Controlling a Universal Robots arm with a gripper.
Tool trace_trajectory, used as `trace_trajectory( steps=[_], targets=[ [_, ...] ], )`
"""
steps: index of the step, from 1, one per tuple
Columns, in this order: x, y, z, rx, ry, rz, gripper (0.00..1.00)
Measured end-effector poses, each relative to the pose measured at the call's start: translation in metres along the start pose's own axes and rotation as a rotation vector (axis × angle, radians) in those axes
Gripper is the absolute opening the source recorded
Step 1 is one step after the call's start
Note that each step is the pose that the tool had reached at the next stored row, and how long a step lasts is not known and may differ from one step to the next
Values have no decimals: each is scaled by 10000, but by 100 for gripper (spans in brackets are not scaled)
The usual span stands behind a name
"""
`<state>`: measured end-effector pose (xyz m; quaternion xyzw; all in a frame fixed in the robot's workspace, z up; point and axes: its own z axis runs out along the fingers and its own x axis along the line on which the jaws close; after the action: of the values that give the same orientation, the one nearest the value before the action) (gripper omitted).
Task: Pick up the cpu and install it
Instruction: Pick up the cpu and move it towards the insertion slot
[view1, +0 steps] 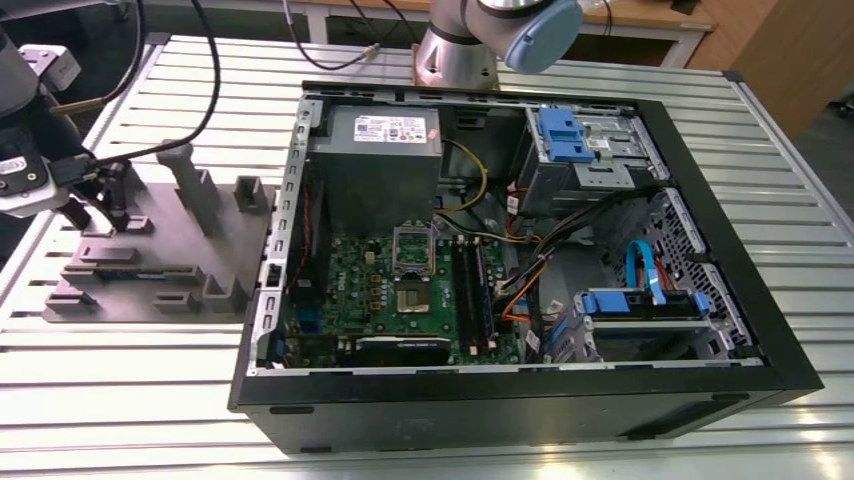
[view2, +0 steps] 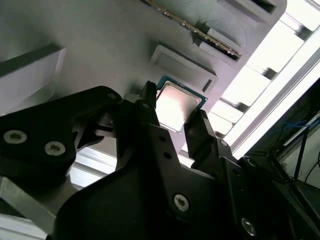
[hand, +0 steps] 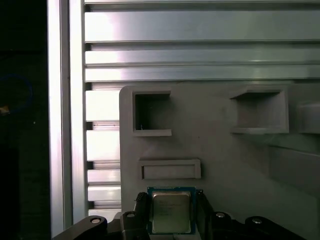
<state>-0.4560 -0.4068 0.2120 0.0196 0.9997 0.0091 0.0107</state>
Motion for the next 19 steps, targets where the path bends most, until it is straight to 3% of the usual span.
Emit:
trace_trajectory(
  steps=[19],
  targets=[
    [-5,5,-261,0,0,0,47]
  ],
)
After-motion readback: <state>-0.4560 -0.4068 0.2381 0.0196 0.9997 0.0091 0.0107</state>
